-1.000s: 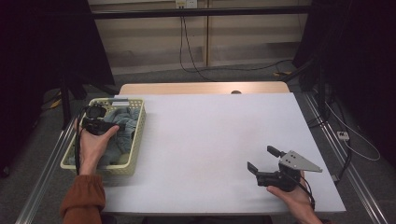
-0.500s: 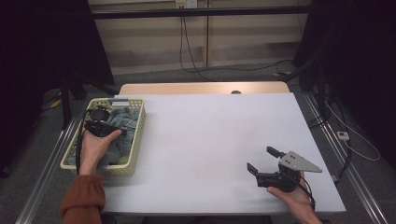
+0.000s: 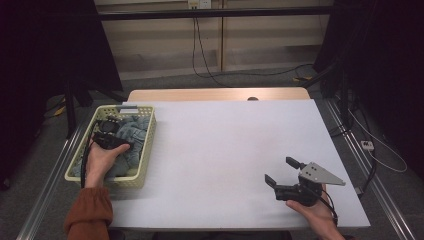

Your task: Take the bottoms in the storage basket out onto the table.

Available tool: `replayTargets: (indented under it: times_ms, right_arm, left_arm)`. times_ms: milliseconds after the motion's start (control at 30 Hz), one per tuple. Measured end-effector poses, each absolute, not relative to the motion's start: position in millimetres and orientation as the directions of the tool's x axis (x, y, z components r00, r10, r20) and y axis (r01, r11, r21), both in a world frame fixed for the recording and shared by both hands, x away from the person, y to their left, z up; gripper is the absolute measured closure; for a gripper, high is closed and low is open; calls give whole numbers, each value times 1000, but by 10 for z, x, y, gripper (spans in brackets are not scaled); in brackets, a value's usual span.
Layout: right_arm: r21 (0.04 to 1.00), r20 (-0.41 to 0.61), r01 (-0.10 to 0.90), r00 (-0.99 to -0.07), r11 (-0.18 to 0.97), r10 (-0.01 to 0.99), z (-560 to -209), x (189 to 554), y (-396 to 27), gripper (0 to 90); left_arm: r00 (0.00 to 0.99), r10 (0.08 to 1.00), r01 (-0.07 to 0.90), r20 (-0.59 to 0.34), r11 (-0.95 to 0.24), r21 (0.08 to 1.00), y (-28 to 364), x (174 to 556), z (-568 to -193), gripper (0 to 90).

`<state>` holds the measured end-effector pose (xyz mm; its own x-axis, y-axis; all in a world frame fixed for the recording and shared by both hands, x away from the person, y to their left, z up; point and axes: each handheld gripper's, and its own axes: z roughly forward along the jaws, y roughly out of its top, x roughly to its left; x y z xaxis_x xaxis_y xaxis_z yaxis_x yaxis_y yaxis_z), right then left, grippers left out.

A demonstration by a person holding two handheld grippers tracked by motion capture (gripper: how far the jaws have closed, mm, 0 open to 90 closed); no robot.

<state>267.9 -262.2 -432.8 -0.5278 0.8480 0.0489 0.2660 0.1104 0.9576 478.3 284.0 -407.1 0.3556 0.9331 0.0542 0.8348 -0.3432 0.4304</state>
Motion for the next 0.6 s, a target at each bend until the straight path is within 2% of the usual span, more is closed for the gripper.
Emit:
replayTargets:
  times_ms: [300, 433, 600]
  right_arm:
    - [957, 53, 270, -526, 107, 849, -4330, 2682, -2627, 56]
    - [957, 52, 270, -527, 109, 848, -4330, 2684, -2626, 56]
    - [956, 55, 273, -528, 107, 848, -4332, 2687, -2622, 56]
  left_arm:
    - [351, 932, 828, 88, -353, 436, 2835, 4753, -4043, 545]
    - [352, 931, 823, 96, -357, 442, 2835, 4745, -4020, 627]
    - [336, 940, 817, 61, -323, 477, 2876, 4721, -3978, 690]
